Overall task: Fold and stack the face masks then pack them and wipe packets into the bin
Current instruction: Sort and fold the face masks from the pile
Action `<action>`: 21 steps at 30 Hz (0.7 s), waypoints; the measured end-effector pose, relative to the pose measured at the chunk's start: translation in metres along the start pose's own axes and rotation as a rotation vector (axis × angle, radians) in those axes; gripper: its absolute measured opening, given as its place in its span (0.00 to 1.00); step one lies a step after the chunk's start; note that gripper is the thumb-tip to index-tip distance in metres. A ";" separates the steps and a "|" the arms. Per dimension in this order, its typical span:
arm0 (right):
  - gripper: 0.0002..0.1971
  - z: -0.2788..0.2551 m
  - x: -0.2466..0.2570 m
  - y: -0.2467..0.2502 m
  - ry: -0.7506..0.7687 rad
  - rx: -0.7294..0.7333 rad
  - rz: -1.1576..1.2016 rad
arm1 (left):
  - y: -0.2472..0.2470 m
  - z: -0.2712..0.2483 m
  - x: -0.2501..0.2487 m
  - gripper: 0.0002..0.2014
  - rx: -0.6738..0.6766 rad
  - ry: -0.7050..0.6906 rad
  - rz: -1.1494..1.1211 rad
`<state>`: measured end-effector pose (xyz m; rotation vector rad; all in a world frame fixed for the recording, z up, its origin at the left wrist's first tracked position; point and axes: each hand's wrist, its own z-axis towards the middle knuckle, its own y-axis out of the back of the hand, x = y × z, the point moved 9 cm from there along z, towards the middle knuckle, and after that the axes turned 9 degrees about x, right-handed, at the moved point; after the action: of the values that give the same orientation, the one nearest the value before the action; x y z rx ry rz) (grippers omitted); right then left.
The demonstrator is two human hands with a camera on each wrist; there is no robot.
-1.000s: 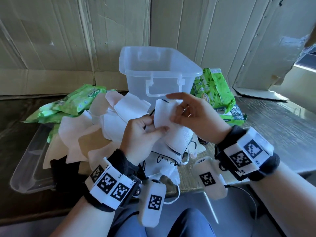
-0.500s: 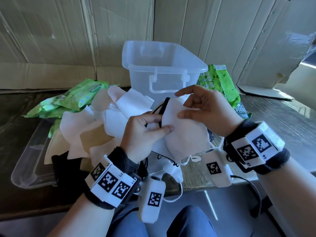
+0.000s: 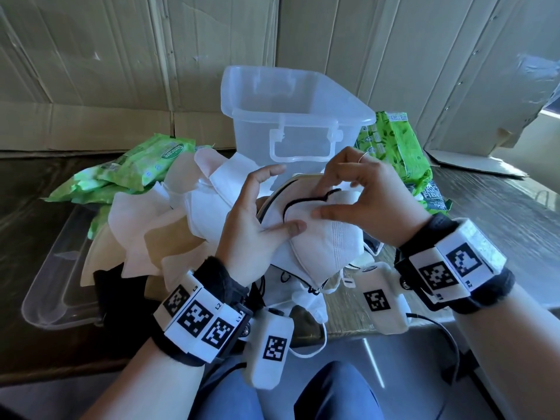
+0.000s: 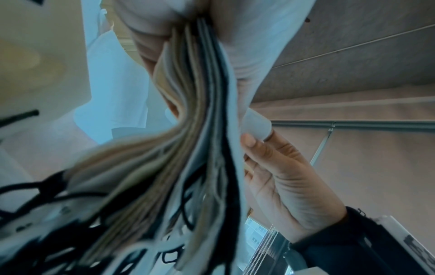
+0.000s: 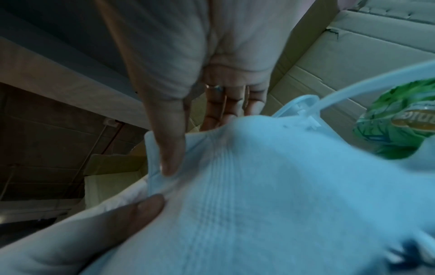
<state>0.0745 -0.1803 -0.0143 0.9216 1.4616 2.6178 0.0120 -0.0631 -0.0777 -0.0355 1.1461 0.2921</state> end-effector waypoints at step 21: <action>0.15 -0.004 -0.020 -0.018 -0.116 -0.033 0.532 | -0.006 0.004 0.006 0.18 -0.022 0.160 -0.324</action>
<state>0.0847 -0.1789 -0.0393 1.6201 1.2796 2.8439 0.0189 -0.0669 -0.0819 -0.2655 1.2740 0.0136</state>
